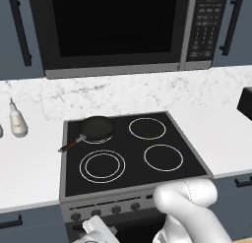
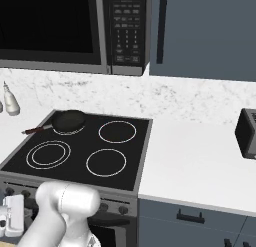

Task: Turn off the rear right burner of the stove.

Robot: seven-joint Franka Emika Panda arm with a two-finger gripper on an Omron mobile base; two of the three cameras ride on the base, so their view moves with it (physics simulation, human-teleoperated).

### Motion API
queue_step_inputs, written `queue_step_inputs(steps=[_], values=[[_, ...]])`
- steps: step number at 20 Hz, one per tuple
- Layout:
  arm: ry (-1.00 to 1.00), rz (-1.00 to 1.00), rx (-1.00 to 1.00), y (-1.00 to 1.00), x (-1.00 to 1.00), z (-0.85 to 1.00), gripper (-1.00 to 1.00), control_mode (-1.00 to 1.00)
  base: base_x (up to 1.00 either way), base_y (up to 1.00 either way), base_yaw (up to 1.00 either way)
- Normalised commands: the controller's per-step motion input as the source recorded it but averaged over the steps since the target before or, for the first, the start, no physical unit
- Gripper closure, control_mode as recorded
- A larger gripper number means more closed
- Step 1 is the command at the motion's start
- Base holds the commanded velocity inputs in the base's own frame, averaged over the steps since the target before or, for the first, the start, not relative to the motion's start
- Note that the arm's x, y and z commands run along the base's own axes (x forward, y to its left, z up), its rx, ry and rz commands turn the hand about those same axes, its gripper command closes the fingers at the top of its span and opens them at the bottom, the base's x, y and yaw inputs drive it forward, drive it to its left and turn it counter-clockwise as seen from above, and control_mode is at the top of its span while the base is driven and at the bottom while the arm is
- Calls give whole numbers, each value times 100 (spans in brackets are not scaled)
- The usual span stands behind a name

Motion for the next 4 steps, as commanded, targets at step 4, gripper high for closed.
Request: queue_step_inputs(steps=[4], values=[[0, -2, 1, -5, 0, 0, 100, -100, 0, 0, 0]])
